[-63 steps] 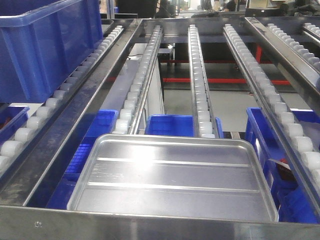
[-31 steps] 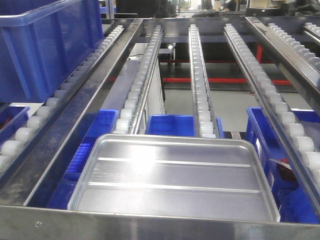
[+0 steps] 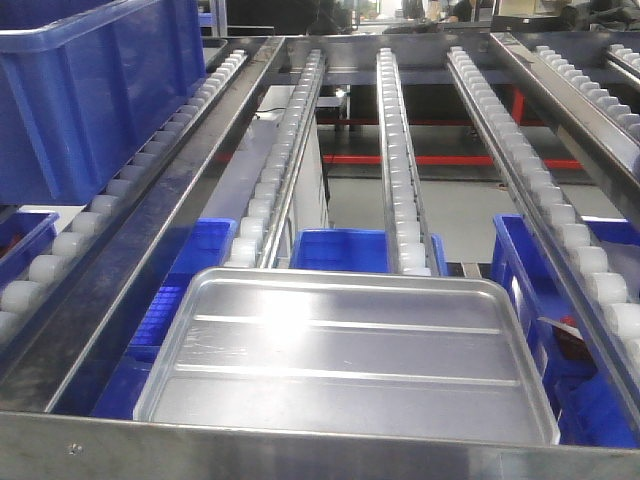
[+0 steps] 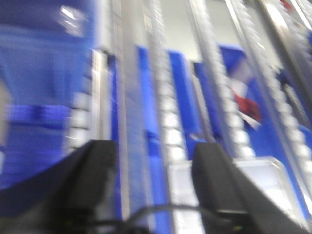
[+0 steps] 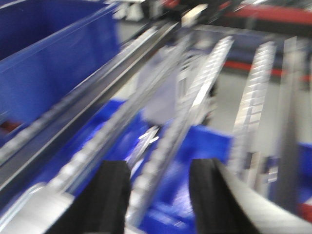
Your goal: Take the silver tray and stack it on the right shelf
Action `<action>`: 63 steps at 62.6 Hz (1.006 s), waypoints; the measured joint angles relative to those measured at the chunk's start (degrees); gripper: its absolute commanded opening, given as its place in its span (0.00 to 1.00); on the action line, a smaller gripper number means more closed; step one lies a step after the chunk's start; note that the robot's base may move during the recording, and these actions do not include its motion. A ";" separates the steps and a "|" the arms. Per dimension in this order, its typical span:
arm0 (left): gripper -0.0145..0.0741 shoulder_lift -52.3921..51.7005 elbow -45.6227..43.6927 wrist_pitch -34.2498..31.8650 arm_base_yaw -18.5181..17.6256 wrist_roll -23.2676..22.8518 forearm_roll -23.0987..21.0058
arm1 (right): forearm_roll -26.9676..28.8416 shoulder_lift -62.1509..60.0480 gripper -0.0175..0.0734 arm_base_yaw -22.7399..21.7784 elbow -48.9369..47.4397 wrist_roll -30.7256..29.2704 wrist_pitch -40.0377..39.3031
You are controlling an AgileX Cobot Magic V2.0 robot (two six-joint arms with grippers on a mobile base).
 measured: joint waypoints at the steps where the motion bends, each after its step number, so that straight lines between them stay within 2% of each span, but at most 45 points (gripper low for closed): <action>1: 0.53 0.62 -0.13 0.17 -0.56 1.14 -1.17 | 0.33 0.66 0.70 1.12 0.00 0.00 0.14; 5: 0.52 2.84 -0.22 0.17 -4.68 4.24 -4.61 | 3.05 3.41 0.70 5.70 0.00 0.00 0.52; 13: 0.49 7.88 -0.22 -0.17 -18.58 6.31 -7.58 | 9.48 7.32 0.69 11.74 0.00 0.00 0.86; 18: 0.46 11.00 -0.22 -0.25 -26.51 7.25 -8.08 | 10.82 9.78 0.69 13.78 0.00 0.00 0.25; 21: 0.46 12.60 -0.22 -0.51 -30.11 7.67 -8.92 | 11.40 11.18 0.69 14.40 0.00 0.00 -0.36; 25: 0.46 15.02 -0.22 -0.73 -32.81 7.78 -10.08 | 13.07 12.81 0.69 14.65 0.00 0.11 -0.29; 33: 0.46 19.88 -0.22 -1.19 -33.72 7.10 -10.63 | 15.44 16.11 0.69 14.79 -0.25 0.11 3.81; 38: 0.46 22.53 -0.44 -1.16 -33.72 4.04 -8.25 | 15.68 18.68 0.69 14.61 -0.25 0.11 7.76; 44: 0.46 26.03 -2.19 0.51 -33.72 -3.31 -0.22 | 15.84 22.08 0.69 13.05 -0.25 0.33 11.56; 53: 0.46 31.27 -6.48 4.71 -33.72 -15.62 12.29 | 15.84 26.74 0.69 7.96 -0.34 1.43 14.97; 63: 0.46 36.27 -12.19 8.34 -33.72 -27.36 21.12 | 15.58 31.59 0.69 2.63 -2.85 2.23 19.57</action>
